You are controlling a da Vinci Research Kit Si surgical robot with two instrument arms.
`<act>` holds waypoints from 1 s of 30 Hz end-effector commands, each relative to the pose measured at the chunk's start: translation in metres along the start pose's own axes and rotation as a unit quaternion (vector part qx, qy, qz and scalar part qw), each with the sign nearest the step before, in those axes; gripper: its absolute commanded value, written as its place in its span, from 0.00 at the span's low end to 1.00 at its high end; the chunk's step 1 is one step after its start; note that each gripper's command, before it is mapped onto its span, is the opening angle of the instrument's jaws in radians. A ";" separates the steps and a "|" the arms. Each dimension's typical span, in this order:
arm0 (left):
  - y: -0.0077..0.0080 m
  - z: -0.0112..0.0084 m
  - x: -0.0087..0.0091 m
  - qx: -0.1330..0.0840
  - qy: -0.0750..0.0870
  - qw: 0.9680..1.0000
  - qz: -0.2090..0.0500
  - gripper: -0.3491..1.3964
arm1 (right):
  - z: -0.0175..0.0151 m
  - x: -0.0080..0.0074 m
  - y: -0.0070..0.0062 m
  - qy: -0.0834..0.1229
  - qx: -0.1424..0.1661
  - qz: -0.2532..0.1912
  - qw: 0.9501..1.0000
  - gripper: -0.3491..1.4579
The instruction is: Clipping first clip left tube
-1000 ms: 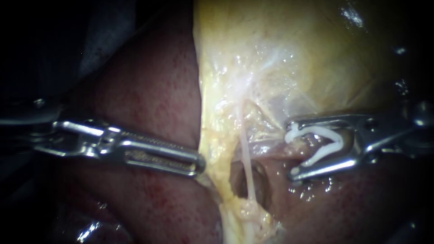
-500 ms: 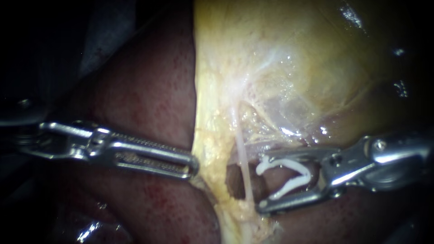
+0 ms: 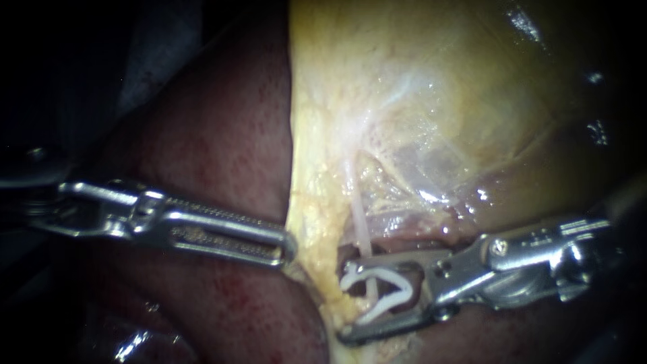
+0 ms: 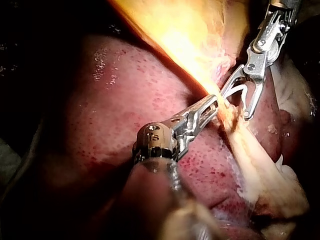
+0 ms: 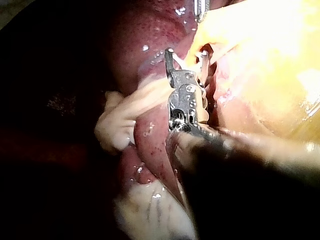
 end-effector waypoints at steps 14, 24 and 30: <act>-0.0002 0.0001 0.0000 -0.001 0.000 1.000 0.000 0.00 | 0.0022 0.0003 0.0010 -0.002 -0.001 0.009 1.000 0.51; -0.0001 0.0002 -0.0001 -0.001 -0.001 1.000 0.000 0.00 | 0.0033 0.0012 -0.0001 -0.010 0.016 0.019 1.000 0.47; -0.0001 0.0003 -0.0001 -0.001 -0.001 1.000 0.000 0.00 | 0.0034 0.0013 -0.0002 -0.021 0.039 0.022 0.999 0.41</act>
